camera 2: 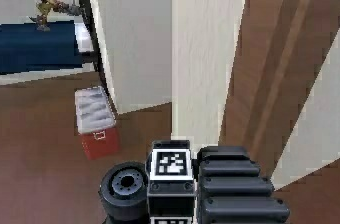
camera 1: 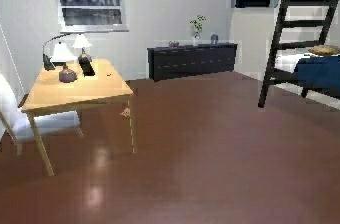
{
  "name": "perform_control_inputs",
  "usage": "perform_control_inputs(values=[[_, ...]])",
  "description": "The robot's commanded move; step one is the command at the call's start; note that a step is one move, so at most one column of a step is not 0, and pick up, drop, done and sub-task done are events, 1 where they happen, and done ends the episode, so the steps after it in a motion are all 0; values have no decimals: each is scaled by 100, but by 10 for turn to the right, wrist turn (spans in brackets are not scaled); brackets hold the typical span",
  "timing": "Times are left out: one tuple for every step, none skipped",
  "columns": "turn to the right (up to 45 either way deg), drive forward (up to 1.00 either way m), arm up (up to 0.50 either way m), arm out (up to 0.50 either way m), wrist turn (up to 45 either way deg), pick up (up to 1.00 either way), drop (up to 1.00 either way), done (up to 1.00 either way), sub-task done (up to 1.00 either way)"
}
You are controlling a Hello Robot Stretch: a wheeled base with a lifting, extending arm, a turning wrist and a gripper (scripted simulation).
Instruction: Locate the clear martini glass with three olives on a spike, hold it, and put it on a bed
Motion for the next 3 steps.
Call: perform_control_inputs(values=[[390,0,0,0,0,0,0,0,0],[0,100,0,0,0,0,0,0,0],[0,100,0,0,0,0,0,0,0]])
